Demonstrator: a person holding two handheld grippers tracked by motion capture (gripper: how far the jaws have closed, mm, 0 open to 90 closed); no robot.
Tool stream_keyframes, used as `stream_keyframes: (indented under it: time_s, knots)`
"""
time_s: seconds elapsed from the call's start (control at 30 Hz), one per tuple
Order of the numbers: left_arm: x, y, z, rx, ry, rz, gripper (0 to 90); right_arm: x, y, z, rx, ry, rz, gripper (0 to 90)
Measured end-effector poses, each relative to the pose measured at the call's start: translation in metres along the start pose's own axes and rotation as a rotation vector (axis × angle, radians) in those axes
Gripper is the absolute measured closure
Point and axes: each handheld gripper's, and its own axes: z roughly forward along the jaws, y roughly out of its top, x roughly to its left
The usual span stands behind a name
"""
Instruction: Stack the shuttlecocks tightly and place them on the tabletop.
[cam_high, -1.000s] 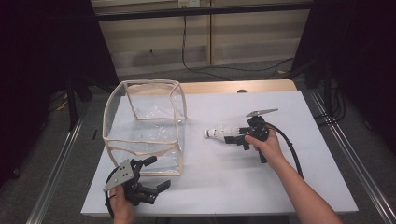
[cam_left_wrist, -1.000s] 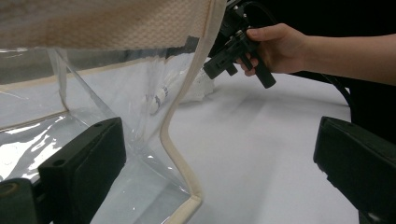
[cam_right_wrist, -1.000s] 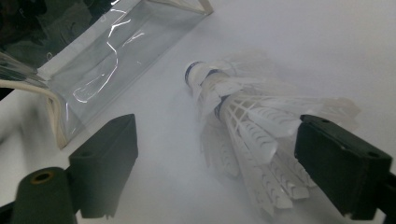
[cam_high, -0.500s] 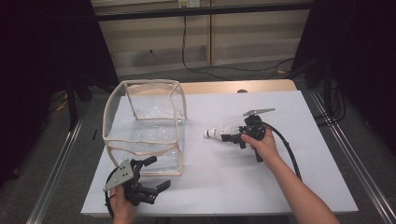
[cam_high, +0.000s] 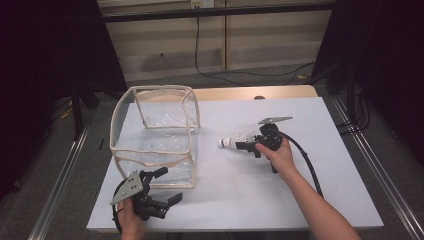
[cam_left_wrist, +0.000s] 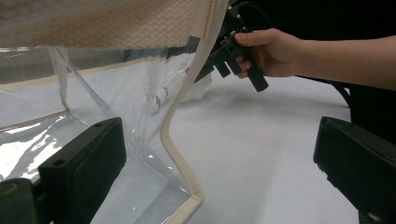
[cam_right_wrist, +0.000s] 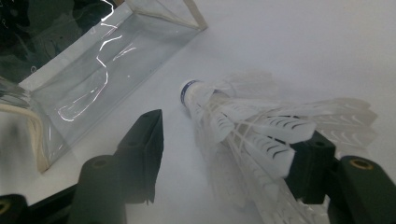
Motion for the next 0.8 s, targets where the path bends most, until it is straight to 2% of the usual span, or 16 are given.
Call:
stream_keyframes:
  time_s: [0.23,0.5,0.8]
  knots:
    - [0.0,0.0,0.0,0.0,0.0,-0.001,2.6,0.002,-0.001,0.006,-0.007,-0.016,0.0,41.8]
    - [0.0,0.0,0.0,0.0,0.001,0.002,2.6,0.004,-0.002,0.011,-0.017,-0.072,-0.004,46.3]
    - [0.001,0.0,0.0,0.001,0.002,0.002,2.6,0.004,-0.003,0.016,-0.034,-0.117,-0.015,46.2]
